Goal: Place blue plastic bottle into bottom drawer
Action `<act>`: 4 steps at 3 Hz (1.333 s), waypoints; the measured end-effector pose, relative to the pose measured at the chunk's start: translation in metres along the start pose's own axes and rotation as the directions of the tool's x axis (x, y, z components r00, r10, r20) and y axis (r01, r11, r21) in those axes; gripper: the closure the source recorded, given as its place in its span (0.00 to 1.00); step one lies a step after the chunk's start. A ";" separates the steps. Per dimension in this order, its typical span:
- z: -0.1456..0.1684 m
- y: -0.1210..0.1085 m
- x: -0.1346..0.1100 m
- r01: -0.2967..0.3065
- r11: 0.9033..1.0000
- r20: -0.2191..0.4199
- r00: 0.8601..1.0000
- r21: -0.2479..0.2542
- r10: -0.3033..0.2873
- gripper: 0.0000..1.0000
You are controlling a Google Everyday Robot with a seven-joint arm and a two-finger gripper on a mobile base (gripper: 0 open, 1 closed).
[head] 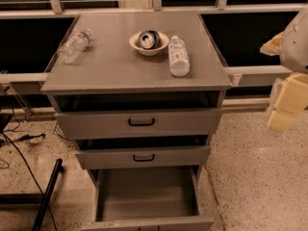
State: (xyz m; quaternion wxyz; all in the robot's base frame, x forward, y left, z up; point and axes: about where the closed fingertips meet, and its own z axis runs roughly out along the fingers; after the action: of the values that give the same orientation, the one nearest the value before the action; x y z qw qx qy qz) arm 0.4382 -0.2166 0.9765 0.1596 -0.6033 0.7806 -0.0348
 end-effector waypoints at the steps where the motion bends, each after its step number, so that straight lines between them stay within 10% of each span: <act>1: 0.000 0.000 0.000 0.000 1.000 0.000 1.000 0.002 0.000 0.00; 3: 0.015 -0.031 -0.013 -0.146 0.987 0.049 0.988 0.065 0.143 0.00; 4: 0.023 -0.053 -0.027 -0.264 0.957 0.095 0.963 0.122 0.253 0.00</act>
Offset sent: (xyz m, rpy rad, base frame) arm 0.0340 0.0005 -0.0096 0.0599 -0.0261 -0.1339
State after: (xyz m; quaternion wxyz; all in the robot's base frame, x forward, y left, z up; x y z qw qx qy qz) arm 0.5002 -0.2015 0.9733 0.2330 -0.4848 0.8419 -0.0423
